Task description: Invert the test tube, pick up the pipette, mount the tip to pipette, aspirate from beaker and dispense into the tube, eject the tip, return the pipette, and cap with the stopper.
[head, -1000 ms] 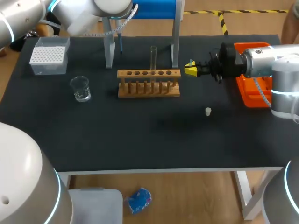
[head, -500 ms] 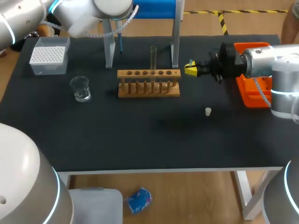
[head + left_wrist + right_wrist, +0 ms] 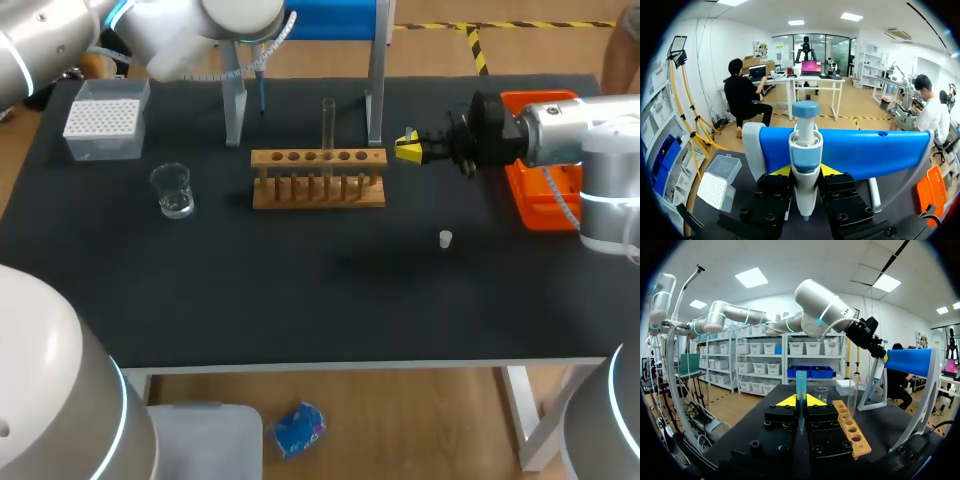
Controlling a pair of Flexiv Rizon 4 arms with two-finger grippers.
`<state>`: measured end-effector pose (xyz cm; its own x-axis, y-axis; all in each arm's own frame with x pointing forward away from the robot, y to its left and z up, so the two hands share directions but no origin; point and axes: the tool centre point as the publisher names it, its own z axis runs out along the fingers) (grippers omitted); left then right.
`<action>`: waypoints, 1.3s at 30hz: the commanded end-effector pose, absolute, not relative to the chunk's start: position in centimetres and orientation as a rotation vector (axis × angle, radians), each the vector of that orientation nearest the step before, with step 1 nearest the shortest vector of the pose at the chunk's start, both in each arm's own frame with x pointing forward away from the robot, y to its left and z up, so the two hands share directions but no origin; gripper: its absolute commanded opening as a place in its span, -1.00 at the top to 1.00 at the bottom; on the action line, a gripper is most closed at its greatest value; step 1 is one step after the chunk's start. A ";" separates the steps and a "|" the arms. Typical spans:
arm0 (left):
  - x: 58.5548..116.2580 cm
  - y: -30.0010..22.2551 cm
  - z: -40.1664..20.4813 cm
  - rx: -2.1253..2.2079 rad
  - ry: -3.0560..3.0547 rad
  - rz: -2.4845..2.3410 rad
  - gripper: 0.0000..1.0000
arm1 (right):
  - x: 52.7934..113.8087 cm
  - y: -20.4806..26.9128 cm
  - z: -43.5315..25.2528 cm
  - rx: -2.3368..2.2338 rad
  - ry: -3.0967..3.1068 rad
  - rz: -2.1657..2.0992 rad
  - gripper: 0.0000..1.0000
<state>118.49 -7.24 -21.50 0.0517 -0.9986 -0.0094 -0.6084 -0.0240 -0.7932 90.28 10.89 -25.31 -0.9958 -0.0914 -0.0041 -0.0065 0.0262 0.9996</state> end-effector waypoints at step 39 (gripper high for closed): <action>119.1 -8.1 -13.3 -1.473 1.763 -0.838 1.00 | 90.2 10.9 -25.3 0.104 -2.209 -2.147 1.00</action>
<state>119.59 -8.98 -14.04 -0.0803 -0.9914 -0.1037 -0.5427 0.1308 -0.8297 90.27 10.89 -25.31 -0.9958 -0.0914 -0.0041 -0.0066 0.0262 0.9996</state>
